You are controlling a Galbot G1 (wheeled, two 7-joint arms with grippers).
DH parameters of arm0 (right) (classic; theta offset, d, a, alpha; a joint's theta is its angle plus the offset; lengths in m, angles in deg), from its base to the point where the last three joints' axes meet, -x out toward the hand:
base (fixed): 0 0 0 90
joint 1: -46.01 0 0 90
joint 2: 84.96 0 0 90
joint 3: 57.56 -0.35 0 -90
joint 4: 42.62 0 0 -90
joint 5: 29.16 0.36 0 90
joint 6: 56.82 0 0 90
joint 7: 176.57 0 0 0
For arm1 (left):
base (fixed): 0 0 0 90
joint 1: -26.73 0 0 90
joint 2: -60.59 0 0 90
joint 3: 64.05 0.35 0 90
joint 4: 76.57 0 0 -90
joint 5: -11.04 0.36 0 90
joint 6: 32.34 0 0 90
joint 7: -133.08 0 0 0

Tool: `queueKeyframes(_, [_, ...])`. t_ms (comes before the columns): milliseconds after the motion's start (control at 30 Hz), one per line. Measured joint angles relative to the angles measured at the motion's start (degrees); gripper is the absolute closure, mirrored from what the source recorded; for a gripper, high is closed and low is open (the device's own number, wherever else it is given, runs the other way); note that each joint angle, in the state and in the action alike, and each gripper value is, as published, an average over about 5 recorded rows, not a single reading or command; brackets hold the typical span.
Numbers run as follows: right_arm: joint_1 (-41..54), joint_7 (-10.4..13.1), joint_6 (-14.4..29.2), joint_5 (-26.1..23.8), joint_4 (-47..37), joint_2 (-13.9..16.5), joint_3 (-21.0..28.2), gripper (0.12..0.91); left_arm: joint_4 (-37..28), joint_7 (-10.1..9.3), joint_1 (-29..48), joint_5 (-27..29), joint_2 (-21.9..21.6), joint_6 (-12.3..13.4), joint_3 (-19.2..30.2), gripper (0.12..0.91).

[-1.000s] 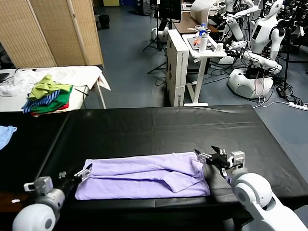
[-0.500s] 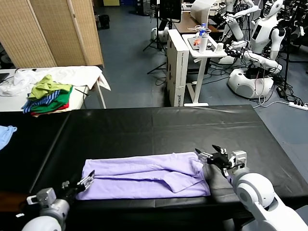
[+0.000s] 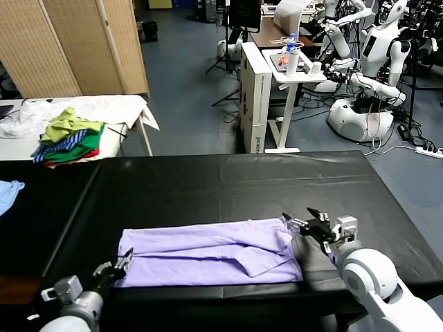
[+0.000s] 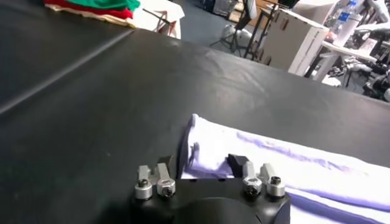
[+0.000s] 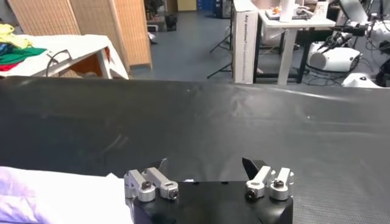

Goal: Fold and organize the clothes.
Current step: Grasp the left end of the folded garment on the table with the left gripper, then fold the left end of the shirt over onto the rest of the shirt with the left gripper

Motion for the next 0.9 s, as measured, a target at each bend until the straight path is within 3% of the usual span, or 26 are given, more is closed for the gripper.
queueKeyframes(67, [0.0,0.0,0.0,0.0,0.0,-0.1,0.0,0.118,0.0,-0.03,0.0,-0.2,0.0,-0.1,0.0,0.770])
queueKeyframes(233, [-0.4,-0.2,0.2,0.0,0.3,-0.2,-0.4,0.118,0.0,-0.13,0.5,1.7,-0.5,0.6,0.0,0.832])
queueKeyframes(567, [-3.5,-1.9,1.7,0.0,2.1,-0.6,-2.9,0.118,-2.2,3.60,0.9,18.0,-6.3,6.4,-2.1,0.836])
queueKeyframes(800, [-5.5,-2.0,2.1,-0.2,2.6,-1.3,-3.8,0.118,-4.9,4.67,-0.1,20.7,-13.2,8.9,-6.9,0.836])
queueKeyframes(900, [-6.0,-2.3,2.6,-0.4,2.8,-1.6,-3.7,0.118,-4.7,4.45,-0.4,19.8,-14.9,8.8,-8.7,0.836])
